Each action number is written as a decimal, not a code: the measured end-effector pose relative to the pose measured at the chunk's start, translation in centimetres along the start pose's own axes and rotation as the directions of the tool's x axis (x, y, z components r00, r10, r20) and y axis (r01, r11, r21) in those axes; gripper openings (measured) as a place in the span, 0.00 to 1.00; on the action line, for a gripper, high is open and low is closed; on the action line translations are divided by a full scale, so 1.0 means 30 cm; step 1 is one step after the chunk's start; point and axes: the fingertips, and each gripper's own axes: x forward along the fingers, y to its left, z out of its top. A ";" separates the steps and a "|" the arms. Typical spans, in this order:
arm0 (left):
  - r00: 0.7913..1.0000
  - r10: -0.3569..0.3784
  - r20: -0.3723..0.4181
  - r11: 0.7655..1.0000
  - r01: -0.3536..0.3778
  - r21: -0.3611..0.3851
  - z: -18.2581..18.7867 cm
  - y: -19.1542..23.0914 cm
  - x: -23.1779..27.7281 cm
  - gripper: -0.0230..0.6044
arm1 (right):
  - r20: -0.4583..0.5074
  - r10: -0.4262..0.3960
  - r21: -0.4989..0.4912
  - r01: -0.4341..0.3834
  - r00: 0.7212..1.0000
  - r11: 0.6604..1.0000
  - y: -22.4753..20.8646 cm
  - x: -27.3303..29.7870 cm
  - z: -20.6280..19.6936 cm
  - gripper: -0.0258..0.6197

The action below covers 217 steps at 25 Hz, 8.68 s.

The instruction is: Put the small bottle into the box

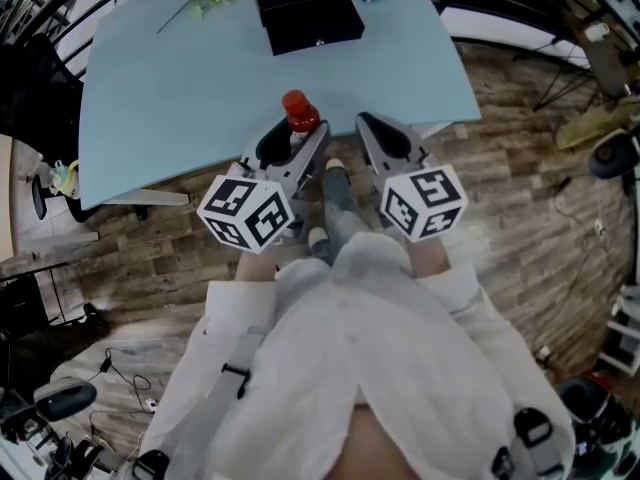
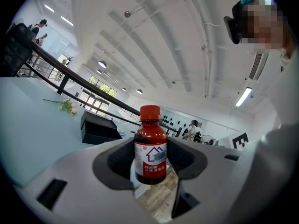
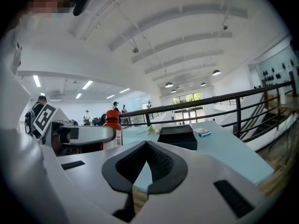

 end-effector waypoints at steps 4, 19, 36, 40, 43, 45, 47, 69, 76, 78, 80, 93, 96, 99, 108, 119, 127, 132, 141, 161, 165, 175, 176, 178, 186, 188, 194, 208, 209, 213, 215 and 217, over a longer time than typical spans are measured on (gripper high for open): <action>1.000 0.028 -0.002 1.000 -0.028 -0.003 0.028 0.060 0.056 0.37 | -0.003 0.032 0.008 -0.032 0.999 0.999 -0.028 0.080 0.018 0.04; 0.996 0.089 -0.003 0.996 -0.089 -0.019 0.185 0.297 0.391 0.37 | -0.058 0.159 0.000 -0.160 0.986 0.987 -0.246 0.471 0.134 0.04; 0.987 0.163 0.002 0.986 -0.163 -0.020 0.294 0.459 0.753 0.37 | -0.108 0.263 0.000 -0.265 0.959 0.964 -0.535 0.744 0.227 0.04; 0.982 0.188 -0.004 0.982 -0.188 -0.026 0.293 0.492 0.766 0.37 | -0.117 0.280 0.015 -0.280 0.953 0.960 -0.549 0.779 0.211 0.04; 0.981 0.194 -0.013 0.981 -0.194 -0.020 0.287 0.510 0.768 0.37 | -0.119 0.285 0.023 -0.285 0.951 0.958 -0.545 0.792 0.201 0.04; 0.980 0.196 -0.017 0.980 -0.197 -0.021 0.285 0.521 0.764 0.37 | -0.121 0.286 0.028 -0.285 0.951 0.958 -0.539 0.802 0.196 0.04; 0.980 0.199 -0.022 0.980 -0.199 -0.022 0.287 0.534 0.759 0.37 | -0.120 0.285 0.031 -0.284 0.951 0.958 -0.534 0.814 0.196 0.04; 0.987 0.057 -0.150 0.998 -0.060 -0.021 0.267 0.651 0.778 0.37 | -0.170 0.131 0.090 -0.117 0.977 0.989 -0.546 0.904 0.143 0.04; 0.974 0.083 -0.210 0.994 -0.065 0.091 0.270 0.691 0.795 0.37 | -0.187 0.118 0.103 -0.100 0.975 0.990 -0.570 0.916 0.125 0.04; 0.968 0.099 -0.229 0.988 -0.068 0.139 0.271 0.698 0.806 0.37 | -0.192 0.116 0.110 -0.097 0.974 0.989 -0.581 0.913 0.119 0.04; 0.962 0.106 -0.251 0.981 -0.061 0.183 0.273 0.702 0.819 0.37 | -0.195 0.114 0.113 -0.093 0.974 0.989 -0.592 0.913 0.115 0.04; 0.903 0.118 -0.413 0.900 0.079 0.428 0.228 0.745 0.938 0.37 | -0.233 0.076 0.090 -0.056 0.970 0.994 -0.661 0.958 0.074 0.04; 0.883 0.128 -0.451 0.881 0.108 0.460 0.211 0.761 0.961 0.37 | -0.247 0.073 0.076 -0.055 0.966 0.996 -0.666 0.972 0.060 0.04; 0.861 0.141 -0.488 0.873 0.124 0.471 0.186 0.781 0.979 0.37 | -0.275 0.068 0.039 -0.059 0.959 0.997 -0.667 0.983 0.038 0.04; 0.814 0.194 -0.547 0.846 0.144 0.514 0.120 0.849 1.015 0.37 | -0.420 0.107 -0.010 -0.123 0.901 0.992 -0.649 1.003 -0.061 0.04; 0.739 0.269 -0.617 0.791 0.196 0.579 0.041 0.912 1.056 0.37 | -0.484 0.128 0.016 -0.137 0.865 0.990 -0.670 1.018 -0.101 0.04; 0.654 0.299 -0.694 0.777 0.256 0.575 -0.036 0.949 1.066 0.37 | -0.507 0.142 0.029 -0.148 0.850 0.989 -0.671 1.011 -0.130 0.04; 0.620 0.317 -0.718 0.759 0.289 0.584 -0.072 0.967 1.079 0.37 | -0.511 0.141 0.037 -0.142 0.848 0.989 -0.674 1.009 -0.141 0.04; 0.529 0.293 -0.797 0.747 0.394 0.536 -0.151 0.965 1.083 0.37 | -0.513 0.130 0.048 -0.123 0.848 0.991 -0.692 1.004 -0.153 0.04; 0.463 0.260 -0.847 0.734 0.476 0.485 -0.213 0.955 1.094 0.37 | -0.513 0.120 0.059 -0.104 0.850 0.993 -0.713 0.978 -0.171 0.04; 0.466 0.265 -0.844 0.721 0.486 0.494 -0.215 0.953 1.093 0.37 | -0.517 0.126 0.060 -0.110 0.847 0.992 -0.706 0.975 -0.173 0.04; 0.499 0.276 -0.822 0.727 0.451 0.518 -0.204 0.937 1.101 0.37 | -0.522 0.120 0.047 -0.113 0.844 0.993 -0.703 0.964 -0.167 0.04; 0.506 0.271 -0.819 0.730 0.447 0.517 -0.198 0.931 1.104 0.37 | -0.522 0.122 0.045 -0.115 0.844 0.992 -0.700 0.963 -0.166 0.04; 0.511 0.261 -0.819 0.733 0.447 0.513 -0.191 0.920 1.103 0.37 | -0.519 0.125 0.044 -0.120 0.846 0.992 -0.696 0.959 -0.163 0.04; 0.501 0.258 -0.826 0.726 0.464 0.508 -0.171 0.903 1.061 0.37 | -0.520 0.134 0.041 -0.132 0.843 0.990 -0.676 0.953 -0.172 0.04; 0.502 0.260 -0.825 0.728 0.460 0.509 -0.161 0.901 1.052 0.37 | -0.525 0.139 0.036 -0.142 0.840 0.989 -0.665 0.952 -0.178 0.04; 0.516 0.285 -0.808 0.734 0.425 0.530 -0.121 0.898 1.030 0.37 | -0.535 0.151 0.023 -0.164 0.831 0.986 -0.649 0.949 -0.189 0.04; 0.662 0.215 -0.718 0.849 0.236 0.472 0.030 0.793 0.922 0.37 | -0.495 0.135 -0.049 -0.183 0.858 0.982 -0.623 0.943 -0.102 0.04; 0.670 0.214 -0.711 0.853 0.226 0.470 0.040 0.786 0.909 0.37 | -0.491 0.134 -0.055 -0.184 0.861 0.981 -0.618 0.942 -0.095 0.04; 0.730 0.191 -0.656 0.888 0.157 0.433 0.100 0.757 0.876 0.37 | -0.474 0.134 -0.075 -0.192 0.870 0.979 -0.600 0.944 -0.061 0.04; 0.772 0.169 -0.613 0.914 0.110 0.391 0.136 0.742 0.869 0.37 | -0.460 0.138 -0.085 -0.198 0.877 0.977 -0.587 0.945 -0.042 0.04; 0.798 0.166 -0.579 0.925 0.077 0.371 0.162 0.737 0.855 0.37 | -0.429 0.144 -0.094 -0.202 0.892 0.975 -0.573 0.948 -0.015 0.04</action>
